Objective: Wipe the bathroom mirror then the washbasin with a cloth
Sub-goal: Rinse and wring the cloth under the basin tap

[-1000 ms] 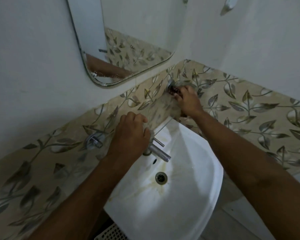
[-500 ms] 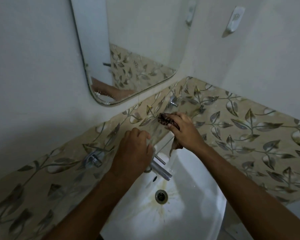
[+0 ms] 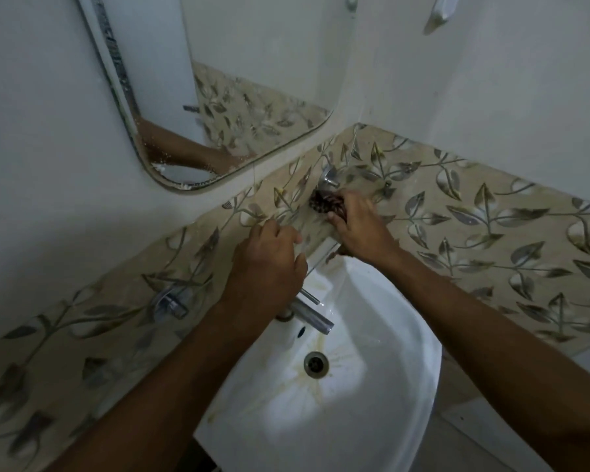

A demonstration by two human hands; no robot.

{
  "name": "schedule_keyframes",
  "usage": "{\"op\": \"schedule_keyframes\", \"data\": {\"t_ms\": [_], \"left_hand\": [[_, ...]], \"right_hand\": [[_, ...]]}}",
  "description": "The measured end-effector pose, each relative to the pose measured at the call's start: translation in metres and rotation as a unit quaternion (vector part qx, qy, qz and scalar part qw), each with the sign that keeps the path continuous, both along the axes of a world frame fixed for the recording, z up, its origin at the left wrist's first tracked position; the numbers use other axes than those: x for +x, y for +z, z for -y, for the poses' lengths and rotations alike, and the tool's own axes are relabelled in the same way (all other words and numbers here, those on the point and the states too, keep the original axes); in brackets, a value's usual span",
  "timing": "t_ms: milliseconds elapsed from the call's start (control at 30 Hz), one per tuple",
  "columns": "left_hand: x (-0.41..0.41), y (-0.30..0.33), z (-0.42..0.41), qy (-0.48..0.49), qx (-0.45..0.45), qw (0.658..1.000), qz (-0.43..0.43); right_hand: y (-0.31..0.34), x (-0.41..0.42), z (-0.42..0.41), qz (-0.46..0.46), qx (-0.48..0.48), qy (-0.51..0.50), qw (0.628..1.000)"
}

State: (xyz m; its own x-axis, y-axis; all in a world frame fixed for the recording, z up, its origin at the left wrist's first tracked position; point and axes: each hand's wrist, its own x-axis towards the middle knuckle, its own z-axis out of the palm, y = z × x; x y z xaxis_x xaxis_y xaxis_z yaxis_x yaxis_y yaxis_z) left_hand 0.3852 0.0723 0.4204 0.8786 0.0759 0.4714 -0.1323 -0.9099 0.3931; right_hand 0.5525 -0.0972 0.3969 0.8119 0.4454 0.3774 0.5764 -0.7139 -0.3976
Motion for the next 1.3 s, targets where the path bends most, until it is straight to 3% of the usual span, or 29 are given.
{"op": "schedule_keyframes", "data": {"t_ms": [100, 233, 400, 567, 667, 967, 1100, 1300], "left_hand": [[0.004, 0.005, 0.004, -0.019, 0.0, 1.0, -0.017], [0.006, 0.007, 0.006, -0.021, 0.001, 0.999, -0.033], [0.006, 0.007, 0.009, -0.008, -0.008, 0.999, -0.03], [0.005, 0.009, 0.015, -0.016, -0.016, 1.0, -0.02], [0.002, 0.01, 0.017, -0.022, -0.012, 0.999, -0.026], [-0.017, 0.0, 0.004, -0.014, -0.023, 0.999, -0.017], [-0.023, 0.002, -0.009, 0.01, -0.036, 0.999, -0.033], [-0.029, 0.02, -0.018, 0.028, -0.053, 0.998, -0.027]], "right_hand": [[0.002, 0.004, 0.009, 0.014, -0.013, 0.035, 0.999], [0.009, 0.052, 0.022, 0.017, -0.009, -0.076, 0.997], [0.012, 0.065, 0.004, 0.073, -0.089, -0.137, 0.984], [0.018, 0.066, 0.005, 0.122, -0.199, -0.12, 0.965], [0.027, 0.082, 0.008, 0.097, -0.226, -0.155, 0.957], [0.021, 0.103, -0.005, 0.009, -0.09, -0.2, 0.976], [0.007, 0.07, 0.0, 0.015, -0.023, -0.128, 0.991], [-0.004, -0.077, -0.038, 0.01, 0.072, 0.038, 0.997]]}}
